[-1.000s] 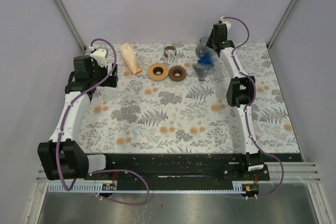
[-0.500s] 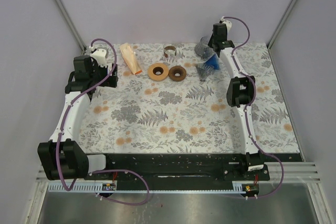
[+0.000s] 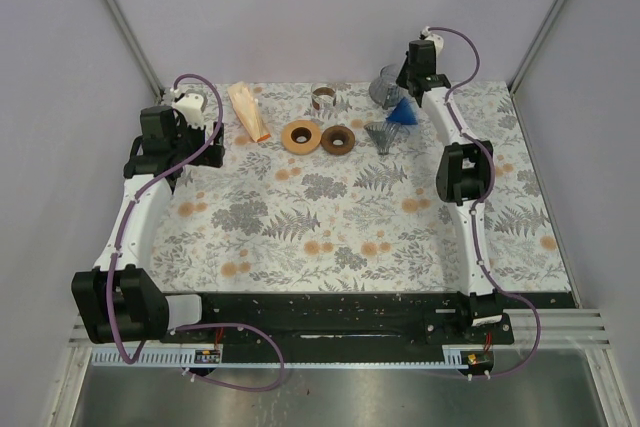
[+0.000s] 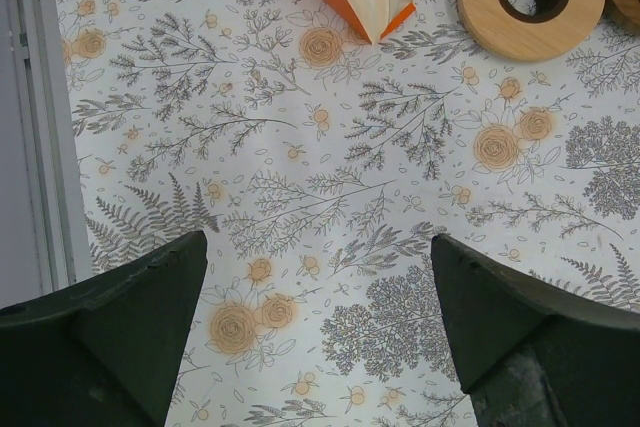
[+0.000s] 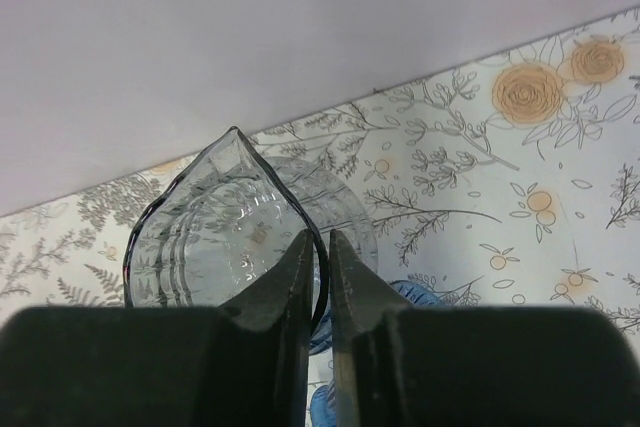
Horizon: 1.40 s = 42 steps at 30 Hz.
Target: Place the coffee filter in the dripper
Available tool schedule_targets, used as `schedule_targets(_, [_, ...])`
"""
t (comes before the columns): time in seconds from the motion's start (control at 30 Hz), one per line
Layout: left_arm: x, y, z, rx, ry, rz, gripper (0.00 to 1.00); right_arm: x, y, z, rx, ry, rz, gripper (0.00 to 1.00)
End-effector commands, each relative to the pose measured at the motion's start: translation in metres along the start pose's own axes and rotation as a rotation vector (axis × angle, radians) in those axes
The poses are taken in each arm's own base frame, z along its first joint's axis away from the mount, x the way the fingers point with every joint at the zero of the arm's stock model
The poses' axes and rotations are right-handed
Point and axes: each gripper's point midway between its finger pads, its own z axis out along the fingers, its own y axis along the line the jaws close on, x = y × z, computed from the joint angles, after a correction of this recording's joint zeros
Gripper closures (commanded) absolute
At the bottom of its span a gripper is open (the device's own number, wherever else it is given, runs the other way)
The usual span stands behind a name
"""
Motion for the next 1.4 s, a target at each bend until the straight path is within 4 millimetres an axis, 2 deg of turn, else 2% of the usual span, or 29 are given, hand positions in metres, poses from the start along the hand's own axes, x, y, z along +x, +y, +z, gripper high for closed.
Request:
schedule_targets(0.0, [-0.016,0.002,-0.011,-0.011,-0.047,0.021,0.03,-0.108,0.044,-0.057,-0.129,-0.234,0.064,1.0])
schedule_targets(0.2, [-0.018,0.001,-0.011,-0.009,-0.049,0.024,0.03,-0.12,0.05,-0.071,-0.152,-0.247,0.066,1.0])
schedule_targets(0.37, [-0.018,0.002,-0.01,-0.009,-0.044,0.022,0.02,-0.147,0.066,-0.099,-0.198,-0.3,0.046,1.0])
schedule_targets(0.43, [-0.019,0.002,-0.01,-0.008,-0.046,0.023,0.02,-0.151,0.078,-0.113,-0.218,-0.308,0.012,1.0])
schedule_targets(0.53, [-0.018,0.002,-0.01,-0.009,-0.044,0.025,0.02,-0.144,0.1,-0.138,-0.272,-0.29,-0.061,1.0])
schedule_targets(0.6, [-0.017,0.003,-0.011,-0.014,-0.043,0.029,0.02,-0.129,0.117,-0.155,-0.344,-0.253,-0.114,1.0])
schedule_targets(0.63, [-0.016,0.003,-0.011,-0.013,-0.039,0.031,0.02,-0.127,0.129,-0.171,-0.399,-0.253,-0.139,1.0])
schedule_targets(0.67, [-0.015,0.004,-0.011,-0.019,-0.036,0.03,0.02,-0.119,0.141,-0.186,-0.469,-0.241,-0.169,1.0])
schedule_targets(0.73, [-0.012,0.004,-0.01,-0.02,-0.029,0.029,0.02,-0.089,0.164,-0.209,-0.609,-0.206,-0.255,1.0])
schedule_targets(0.87, [-0.012,0.004,-0.01,-0.018,-0.031,0.03,0.02,-0.027,0.197,-0.26,-0.857,-0.138,-0.451,1.0])
schedule_targets(0.9, [-0.012,0.003,-0.011,-0.016,-0.032,0.032,0.02,-0.003,0.2,-0.27,-0.915,-0.104,-0.525,1.0])
schedule_targets(1.0, [-0.01,0.004,-0.012,-0.017,-0.029,0.035,0.02,0.053,0.209,-0.301,-1.078,-0.01,-0.673,1.0])
schedule_targets(1.17, [-0.008,0.005,-0.015,-0.019,-0.031,0.032,0.02,0.137,0.205,-0.33,-1.224,0.146,-0.888,1.0])
schedule_targets(1.3, [-0.007,0.004,-0.016,-0.014,-0.033,0.029,0.02,0.176,0.21,-0.362,-1.453,0.156,-0.995,1.0])
schedule_targets(1.37, [-0.007,0.005,-0.017,-0.016,-0.036,0.031,0.02,0.188,0.212,-0.368,-1.517,0.152,-1.015,1.0])
